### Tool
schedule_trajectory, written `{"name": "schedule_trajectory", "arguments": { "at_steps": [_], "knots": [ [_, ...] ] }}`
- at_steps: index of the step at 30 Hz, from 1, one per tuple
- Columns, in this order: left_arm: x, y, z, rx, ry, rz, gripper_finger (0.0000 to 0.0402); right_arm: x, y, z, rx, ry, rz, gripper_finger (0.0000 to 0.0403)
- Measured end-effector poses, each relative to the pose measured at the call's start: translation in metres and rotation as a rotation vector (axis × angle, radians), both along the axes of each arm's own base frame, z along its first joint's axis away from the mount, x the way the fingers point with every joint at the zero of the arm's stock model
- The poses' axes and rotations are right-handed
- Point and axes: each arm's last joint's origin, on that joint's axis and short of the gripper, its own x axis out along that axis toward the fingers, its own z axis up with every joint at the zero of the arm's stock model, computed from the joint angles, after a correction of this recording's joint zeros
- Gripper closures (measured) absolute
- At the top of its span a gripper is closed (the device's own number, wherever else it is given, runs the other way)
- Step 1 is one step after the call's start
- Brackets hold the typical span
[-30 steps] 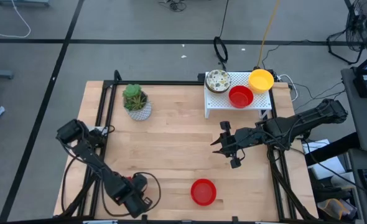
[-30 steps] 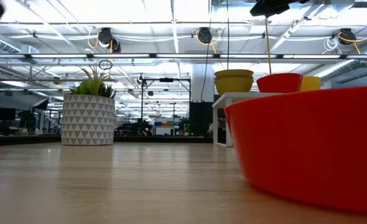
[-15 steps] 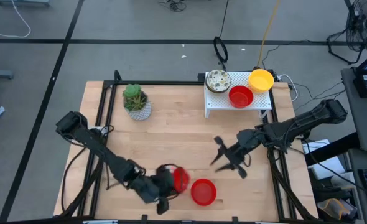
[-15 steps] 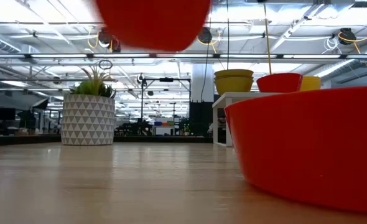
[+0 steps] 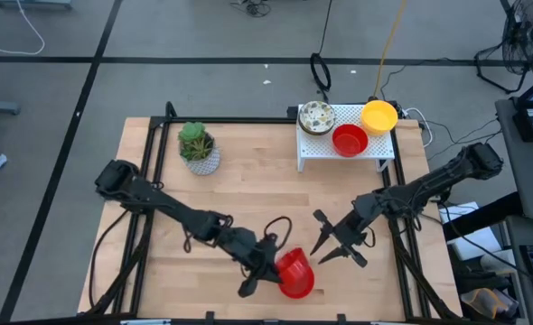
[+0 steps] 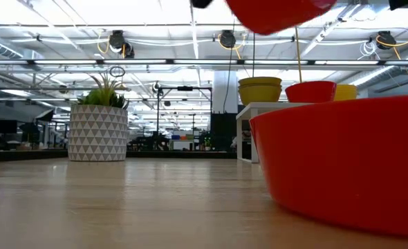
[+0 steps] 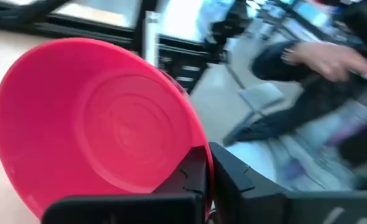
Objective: Pick & Place Mini bowls
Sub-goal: Stack the red bowl on top of the red bowl on the shelf
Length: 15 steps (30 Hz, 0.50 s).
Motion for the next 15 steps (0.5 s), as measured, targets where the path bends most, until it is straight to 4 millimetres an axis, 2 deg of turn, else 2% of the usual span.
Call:
{"name": "schedule_trajectory", "arguments": {
  "at_steps": [6,12,15],
  "knots": [
    [0.008,0.0,-0.009,0.029,-0.09,-0.193,0.0396,0.009,0.005,-0.007,0.052,0.023,0.02,0.0274],
    [0.007,-0.001,-0.009,0.087,-0.167,-0.315,0.0385,0.025,0.012,-0.019,0.111,0.005,0.042,0.0241],
    [0.006,-0.002,-0.009,0.115,-0.196,-0.352,0.0394,0.033,0.015,-0.028,0.132,0.006,0.044,0.0224]
  ]
}}
